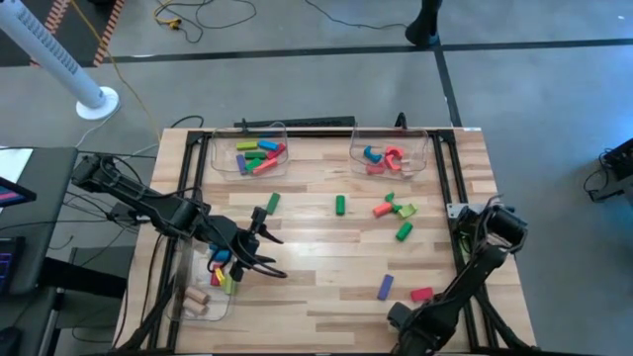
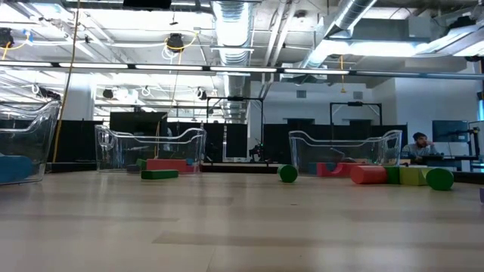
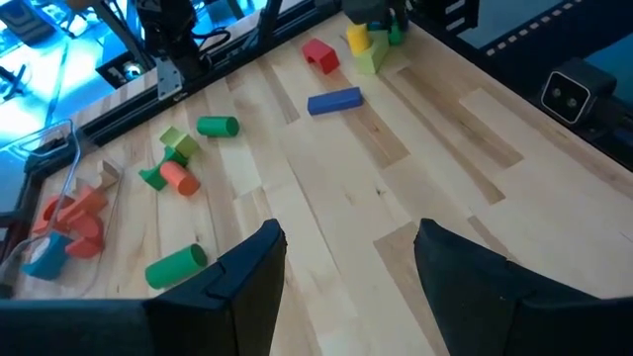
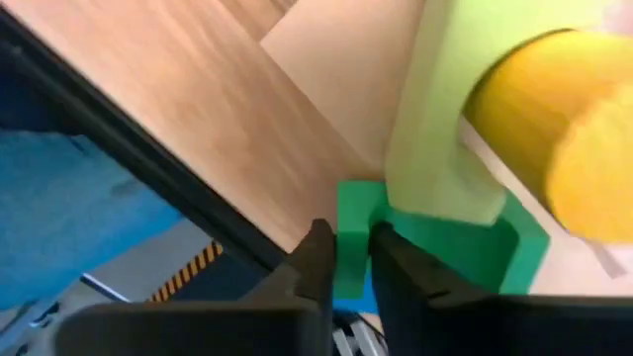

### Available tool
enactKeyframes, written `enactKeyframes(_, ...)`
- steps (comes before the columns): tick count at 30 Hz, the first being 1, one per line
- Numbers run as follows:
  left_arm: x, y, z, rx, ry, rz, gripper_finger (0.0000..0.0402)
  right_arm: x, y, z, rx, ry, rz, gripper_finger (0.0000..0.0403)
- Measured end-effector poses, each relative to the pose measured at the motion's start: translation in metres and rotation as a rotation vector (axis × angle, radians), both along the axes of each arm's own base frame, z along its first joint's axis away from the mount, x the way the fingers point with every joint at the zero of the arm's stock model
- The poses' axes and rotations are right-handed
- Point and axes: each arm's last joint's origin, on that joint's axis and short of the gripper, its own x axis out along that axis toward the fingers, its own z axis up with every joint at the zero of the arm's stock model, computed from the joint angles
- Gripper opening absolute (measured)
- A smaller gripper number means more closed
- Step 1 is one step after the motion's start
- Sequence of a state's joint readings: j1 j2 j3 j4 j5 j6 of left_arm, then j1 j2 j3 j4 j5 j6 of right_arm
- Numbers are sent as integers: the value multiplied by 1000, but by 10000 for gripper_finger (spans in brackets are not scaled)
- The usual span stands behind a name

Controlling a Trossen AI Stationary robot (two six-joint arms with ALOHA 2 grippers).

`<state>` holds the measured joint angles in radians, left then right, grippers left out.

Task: Sort blocks by size
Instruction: Put the green arch block into the top right transparent bin

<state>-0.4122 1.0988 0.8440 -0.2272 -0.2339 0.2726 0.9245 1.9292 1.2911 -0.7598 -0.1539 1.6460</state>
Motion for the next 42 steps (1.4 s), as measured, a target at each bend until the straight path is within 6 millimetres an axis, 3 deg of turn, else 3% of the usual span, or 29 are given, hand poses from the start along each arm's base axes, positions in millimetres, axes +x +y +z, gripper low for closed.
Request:
enactKeyframes(3,0,0,0,3,-2,-2,215,1,0,7,-2,-40,19,52)
enactKeyframes(10,1,-1,3,12,-38,-13,215,24,-8,47,-88,-368,53,51)
enactKeyframes(16,3,-3,8,-5,-90,-73,215,48,-28,72,-166,-535,156,51)
enactKeyframes(25,4,-5,10,7,-117,-112,215,76,-61,84,-248,-619,276,51)
enactKeyframes(35,40,-20,-22,182,-110,-198,214,104,-82,100,-286,-809,419,52)
enactKeyframes(42,52,-24,-27,361,-188,-116,195,109,-98,124,-317,-924,444,54)
